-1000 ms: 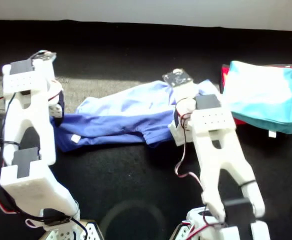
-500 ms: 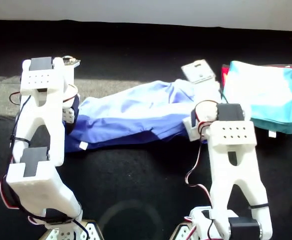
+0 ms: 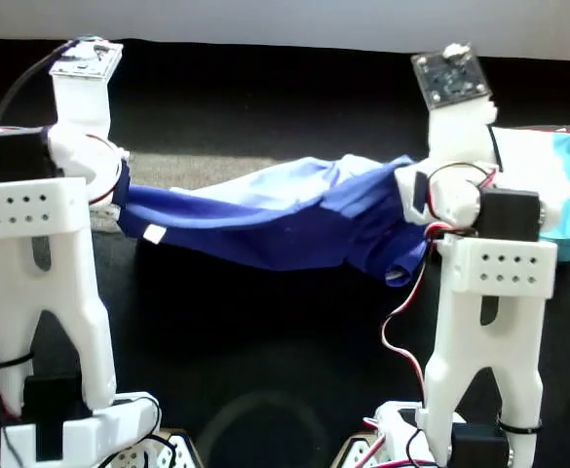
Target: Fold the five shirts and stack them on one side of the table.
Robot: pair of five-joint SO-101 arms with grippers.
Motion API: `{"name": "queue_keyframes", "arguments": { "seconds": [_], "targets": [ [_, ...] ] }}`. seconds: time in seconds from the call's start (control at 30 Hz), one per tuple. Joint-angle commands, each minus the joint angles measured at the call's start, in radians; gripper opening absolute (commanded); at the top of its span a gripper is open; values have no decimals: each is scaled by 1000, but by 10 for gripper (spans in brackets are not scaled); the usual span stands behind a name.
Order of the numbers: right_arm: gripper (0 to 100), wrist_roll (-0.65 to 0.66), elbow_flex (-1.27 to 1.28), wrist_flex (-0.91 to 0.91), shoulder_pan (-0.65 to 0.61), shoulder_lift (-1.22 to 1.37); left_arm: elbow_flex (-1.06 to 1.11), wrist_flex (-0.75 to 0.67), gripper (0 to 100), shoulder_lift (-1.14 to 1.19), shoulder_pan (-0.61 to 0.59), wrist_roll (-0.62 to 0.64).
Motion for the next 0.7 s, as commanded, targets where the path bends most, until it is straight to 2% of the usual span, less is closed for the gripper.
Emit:
{"name": "queue_keyframes", "arguments": {
  "seconds": [0.0, 0.1, 0.17, 0.3, 0.5, 0.57, 0.67],
  "targets": [
    [6, 5, -176, 18, 10, -45, -33, -5, 8, -67, 13, -5],
    [6, 11, -263, 47, 10, -45, -1, 3, 8, -62, 13, 25],
    [6, 12, -289, 64, 10, -45, 76, -2, 8, -42, 15, 66],
    [6, 14, -288, 117, 10, -33, 249, -3, 8, 54, 48, 68],
    [6, 114, -116, 119, 10, -44, 349, -32, 9, 245, 68, 64],
    [6, 133, -48, 116, 12, -44, 351, -32, 11, 315, 76, 23],
    [6, 143, 13, 113, 10, -45, 352, -32, 81, 401, 73, -18]
  ]
}}
